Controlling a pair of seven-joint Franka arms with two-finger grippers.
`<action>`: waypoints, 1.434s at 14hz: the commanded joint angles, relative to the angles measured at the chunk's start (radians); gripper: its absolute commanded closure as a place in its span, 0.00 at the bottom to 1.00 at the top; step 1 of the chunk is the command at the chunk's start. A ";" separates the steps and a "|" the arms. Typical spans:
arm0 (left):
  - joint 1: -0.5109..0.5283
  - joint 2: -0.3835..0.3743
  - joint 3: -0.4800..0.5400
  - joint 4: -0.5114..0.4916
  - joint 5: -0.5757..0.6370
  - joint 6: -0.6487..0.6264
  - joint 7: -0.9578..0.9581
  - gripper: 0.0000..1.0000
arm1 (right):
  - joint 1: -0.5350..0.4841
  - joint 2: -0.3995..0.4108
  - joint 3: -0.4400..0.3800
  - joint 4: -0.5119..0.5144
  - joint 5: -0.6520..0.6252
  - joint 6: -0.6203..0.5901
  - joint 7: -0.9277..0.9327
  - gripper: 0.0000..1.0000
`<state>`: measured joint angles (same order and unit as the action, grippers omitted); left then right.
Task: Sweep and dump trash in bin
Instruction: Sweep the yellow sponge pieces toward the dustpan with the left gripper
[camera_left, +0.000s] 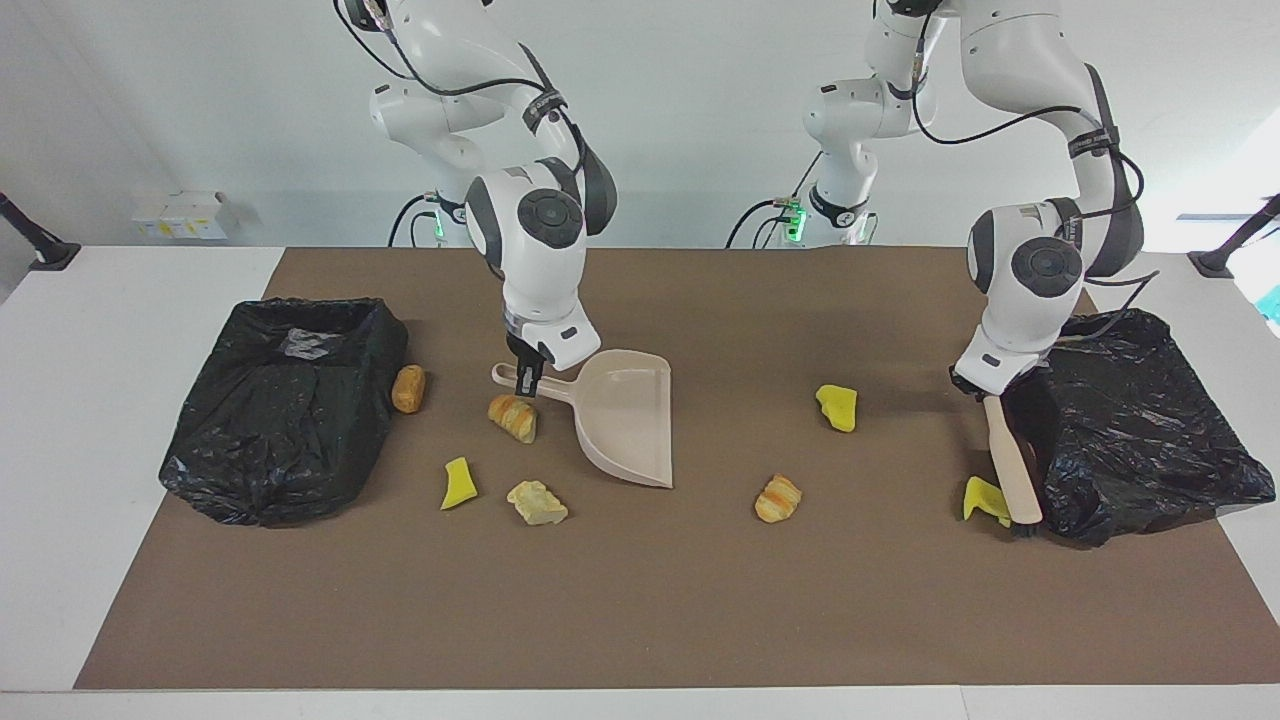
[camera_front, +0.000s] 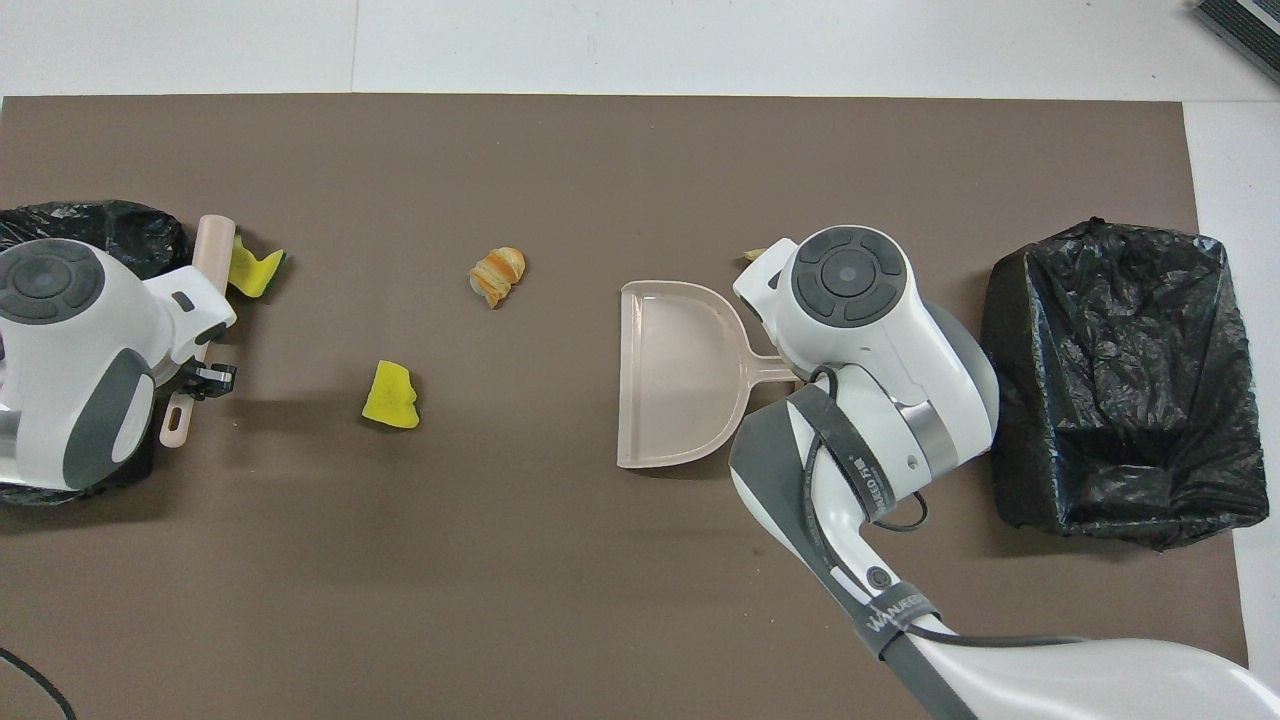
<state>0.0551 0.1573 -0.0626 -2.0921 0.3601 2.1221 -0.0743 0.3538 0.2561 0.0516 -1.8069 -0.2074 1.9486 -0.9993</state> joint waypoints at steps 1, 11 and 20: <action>-0.075 -0.045 0.007 -0.062 -0.089 -0.007 0.008 1.00 | -0.013 -0.029 0.010 -0.043 -0.018 0.038 -0.027 1.00; -0.210 -0.039 0.004 0.032 -0.361 -0.293 -0.004 1.00 | -0.010 -0.026 0.010 -0.054 -0.018 0.059 -0.016 1.00; -0.308 -0.185 -0.037 0.063 -0.486 -0.418 -0.124 1.00 | 0.034 0.003 0.014 -0.063 -0.018 0.133 0.028 1.00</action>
<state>-0.2269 0.0421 -0.1062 -2.0313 -0.0979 1.7280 -0.1834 0.3748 0.2562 0.0563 -1.8491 -0.2147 2.0456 -0.9977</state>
